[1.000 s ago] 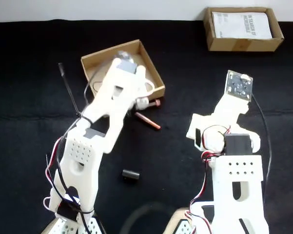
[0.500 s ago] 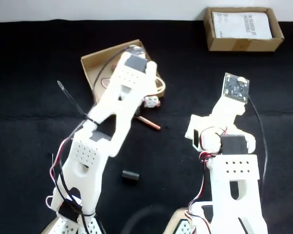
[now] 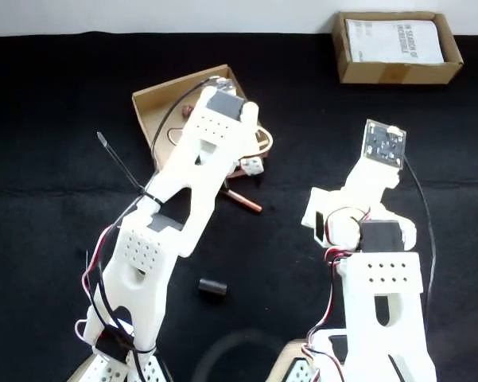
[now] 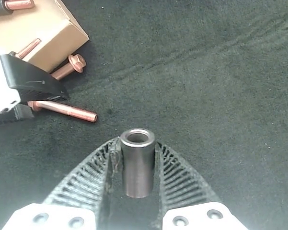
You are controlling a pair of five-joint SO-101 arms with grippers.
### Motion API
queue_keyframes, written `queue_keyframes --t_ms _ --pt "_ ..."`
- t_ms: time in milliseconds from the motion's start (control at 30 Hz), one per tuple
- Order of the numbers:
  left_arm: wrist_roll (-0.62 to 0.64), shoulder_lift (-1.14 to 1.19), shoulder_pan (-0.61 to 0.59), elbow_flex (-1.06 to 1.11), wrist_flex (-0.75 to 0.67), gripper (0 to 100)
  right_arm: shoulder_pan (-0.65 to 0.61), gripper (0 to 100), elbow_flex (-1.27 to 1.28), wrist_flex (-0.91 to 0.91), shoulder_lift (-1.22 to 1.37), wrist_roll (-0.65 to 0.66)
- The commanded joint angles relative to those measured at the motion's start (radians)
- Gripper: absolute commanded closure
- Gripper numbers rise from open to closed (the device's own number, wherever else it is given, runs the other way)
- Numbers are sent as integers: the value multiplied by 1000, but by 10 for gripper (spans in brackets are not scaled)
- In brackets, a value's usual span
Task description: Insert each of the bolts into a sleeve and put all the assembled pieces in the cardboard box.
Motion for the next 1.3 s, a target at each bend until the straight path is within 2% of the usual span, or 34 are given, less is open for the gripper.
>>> queue_keyframes --t_ms 0,167,500,1067,1167,1267 --pt "6 -15 4 35 9 780 10 991 -4 -13 -19 11" --pt "8 -15 -8 147 0 780 10 991 -4 -13 -19 11" --pt "5 -15 -96 240 -224 780 8 991 -2 -15 -18 15" --pt "9 -22 -41 237 -203 780 -2 991 31 -54 -16 46" --pt "54 -16 -15 236 -173 782 -2 991 44 -56 -16 46" --pt "63 -13 -18 239 -186 857 -2 991 44 -56 -16 46"
